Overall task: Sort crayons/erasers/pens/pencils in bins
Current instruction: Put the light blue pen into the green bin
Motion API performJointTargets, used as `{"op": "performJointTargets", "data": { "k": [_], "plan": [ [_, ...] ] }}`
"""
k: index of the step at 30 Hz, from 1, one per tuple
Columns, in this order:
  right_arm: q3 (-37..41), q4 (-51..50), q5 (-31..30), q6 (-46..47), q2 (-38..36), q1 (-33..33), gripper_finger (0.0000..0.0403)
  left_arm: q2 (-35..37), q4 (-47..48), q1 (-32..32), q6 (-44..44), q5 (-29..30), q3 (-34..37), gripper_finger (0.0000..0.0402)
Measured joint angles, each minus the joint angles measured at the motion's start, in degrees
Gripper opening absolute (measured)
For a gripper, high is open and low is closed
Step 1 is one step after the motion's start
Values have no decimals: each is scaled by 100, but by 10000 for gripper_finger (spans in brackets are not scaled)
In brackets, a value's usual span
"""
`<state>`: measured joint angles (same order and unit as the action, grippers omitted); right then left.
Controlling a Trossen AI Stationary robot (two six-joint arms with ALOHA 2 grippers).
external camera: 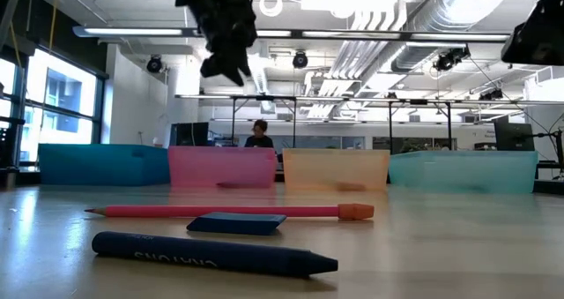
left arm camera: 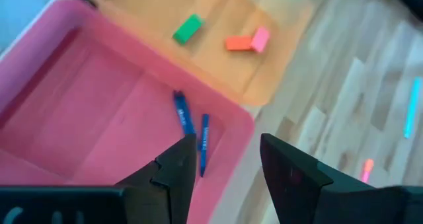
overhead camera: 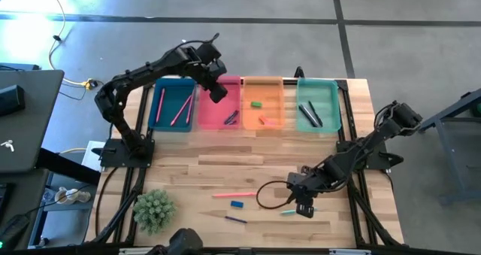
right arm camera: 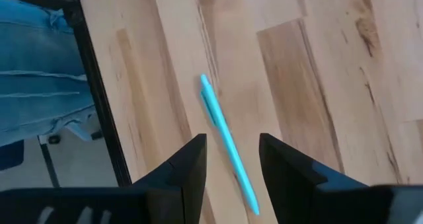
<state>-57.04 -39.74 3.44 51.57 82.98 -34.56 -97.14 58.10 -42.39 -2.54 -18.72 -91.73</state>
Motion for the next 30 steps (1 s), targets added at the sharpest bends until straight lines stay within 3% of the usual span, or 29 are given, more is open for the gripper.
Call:
{"op": "performJointTargets", "data": {
  "k": [6, 15, 30],
  "plan": [
    [87, -19, -150, 236, 2, -112, 129, 6, 164, 174, -16, 32, -468, 157],
    [90, 16, -268, 195, 41, -321, 129, 6, 169, 387, -24, 150, -502, 157],
    [96, 150, -493, -661, 811, -786, 129, 4, 209, 502, -190, 537, -502, 156]
  ]
}}
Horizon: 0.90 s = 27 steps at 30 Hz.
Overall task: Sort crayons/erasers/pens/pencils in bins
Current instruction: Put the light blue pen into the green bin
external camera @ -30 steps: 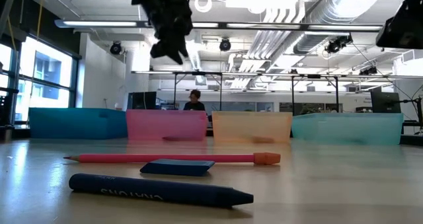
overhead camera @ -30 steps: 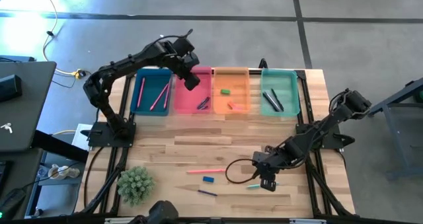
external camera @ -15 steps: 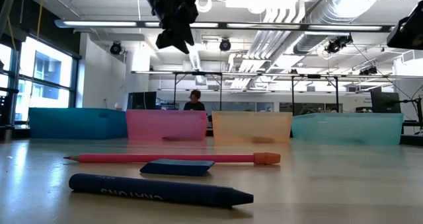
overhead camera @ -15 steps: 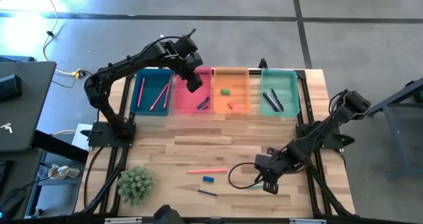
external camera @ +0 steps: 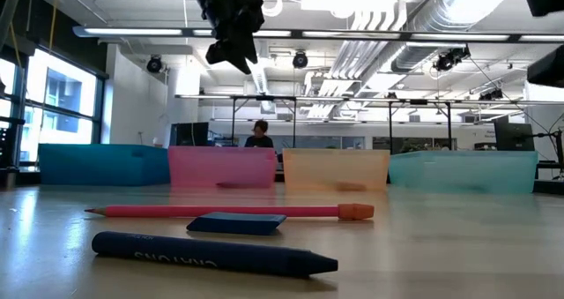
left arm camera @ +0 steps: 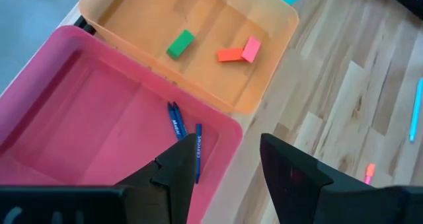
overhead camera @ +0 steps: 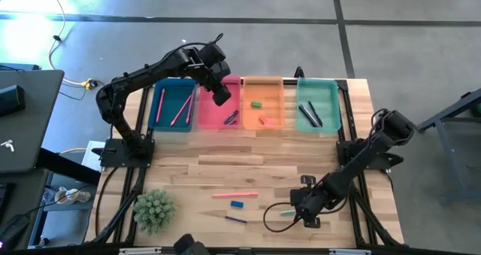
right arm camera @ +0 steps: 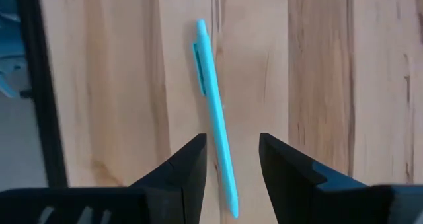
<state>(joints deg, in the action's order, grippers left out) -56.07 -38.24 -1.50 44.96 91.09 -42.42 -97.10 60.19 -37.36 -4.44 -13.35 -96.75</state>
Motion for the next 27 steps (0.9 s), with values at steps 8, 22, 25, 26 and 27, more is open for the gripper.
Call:
{"op": "performJointTargets", "data": {
  "k": [8, 22, 25, 26, 27],
  "plan": [
    [0, 243, 0, -1, 405, -39, 129, 0, 25, 2, -92, 51, 0, 156],
    [-5, 549, 114, 19, 969, -113, 129, -2, 131, 2, -92, 51, 2, 156],
    [-27, 527, 102, 149, 1068, -134, 124, -4, 239, 2, -25, 51, 2, 156],
    [-26, 520, 95, 152, 1098, -145, 119, -4, 269, 2, 9, 51, 2, 156],
    [-26, 507, 77, 152, 1114, -155, 114, -4, 305, 2, 15, 51, 2, 156]
  ]
}}
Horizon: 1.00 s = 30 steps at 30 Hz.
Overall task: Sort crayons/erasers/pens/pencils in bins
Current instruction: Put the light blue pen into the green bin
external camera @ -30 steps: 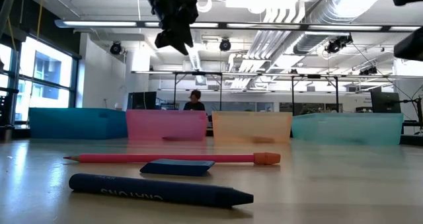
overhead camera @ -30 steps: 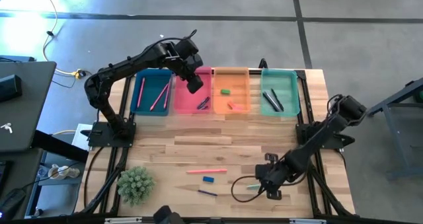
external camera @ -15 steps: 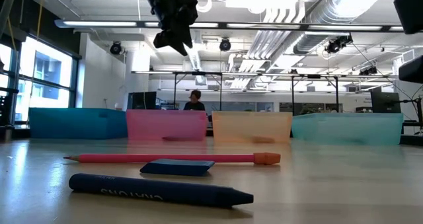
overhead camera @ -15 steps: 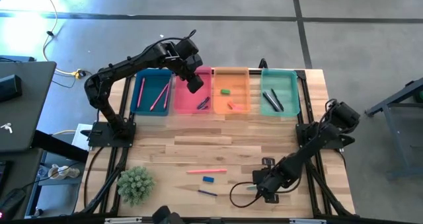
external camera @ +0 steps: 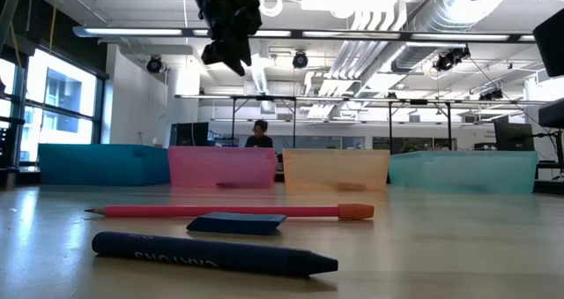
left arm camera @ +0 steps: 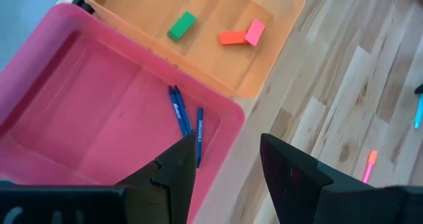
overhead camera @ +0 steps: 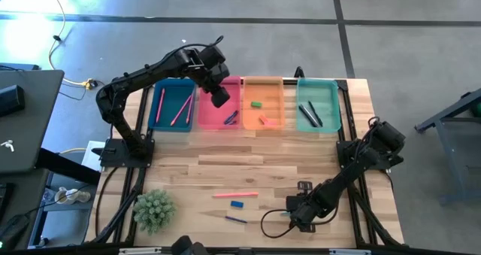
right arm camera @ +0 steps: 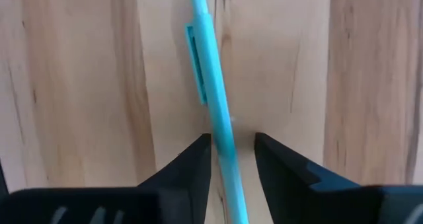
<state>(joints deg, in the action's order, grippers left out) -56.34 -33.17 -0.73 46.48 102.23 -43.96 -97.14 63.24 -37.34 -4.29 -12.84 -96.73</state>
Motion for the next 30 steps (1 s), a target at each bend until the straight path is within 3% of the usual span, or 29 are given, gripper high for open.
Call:
{"op": "performJointTargets", "data": {
  "k": [10, 20, 30],
  "plan": [
    [1, -271, -74, 254, 33, 0, 11, -2, 127, -53, 2, 40, 0, 156],
    [-35, -160, -53, 708, 44, 0, 8, -2, 839, -205, 258, 208, 0, 156],
    [-301, -224, -122, 1053, -131, 14, 3, -2, 980, -153, 498, 215, 0, 156]
  ]
}}
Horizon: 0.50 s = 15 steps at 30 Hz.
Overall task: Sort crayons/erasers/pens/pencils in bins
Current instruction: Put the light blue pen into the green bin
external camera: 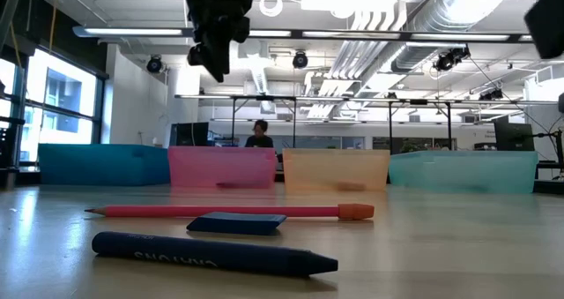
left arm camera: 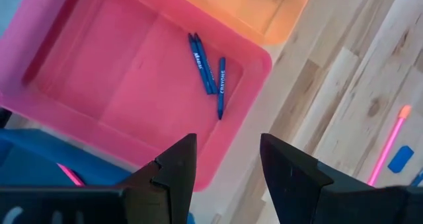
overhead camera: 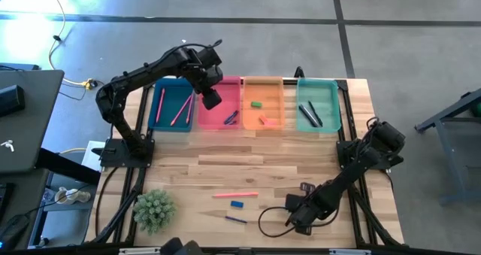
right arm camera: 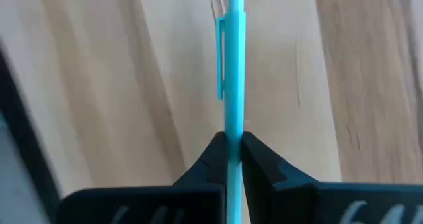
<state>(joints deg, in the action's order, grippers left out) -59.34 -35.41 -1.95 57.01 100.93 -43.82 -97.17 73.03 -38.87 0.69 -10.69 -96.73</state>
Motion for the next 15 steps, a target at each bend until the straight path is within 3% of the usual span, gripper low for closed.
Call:
{"op": "performJointTargets", "data": {
  "k": [10, 15],
  "plan": [
    [-12, 9, -619, 809, -551, 229, 3, 0, 56, 158, 278, -38, 2, 156],
    [-12, -149, -1564, 1209, -977, 468, 3, 0, 57, 276, 448, -40, 2, 156]
  ]
}}
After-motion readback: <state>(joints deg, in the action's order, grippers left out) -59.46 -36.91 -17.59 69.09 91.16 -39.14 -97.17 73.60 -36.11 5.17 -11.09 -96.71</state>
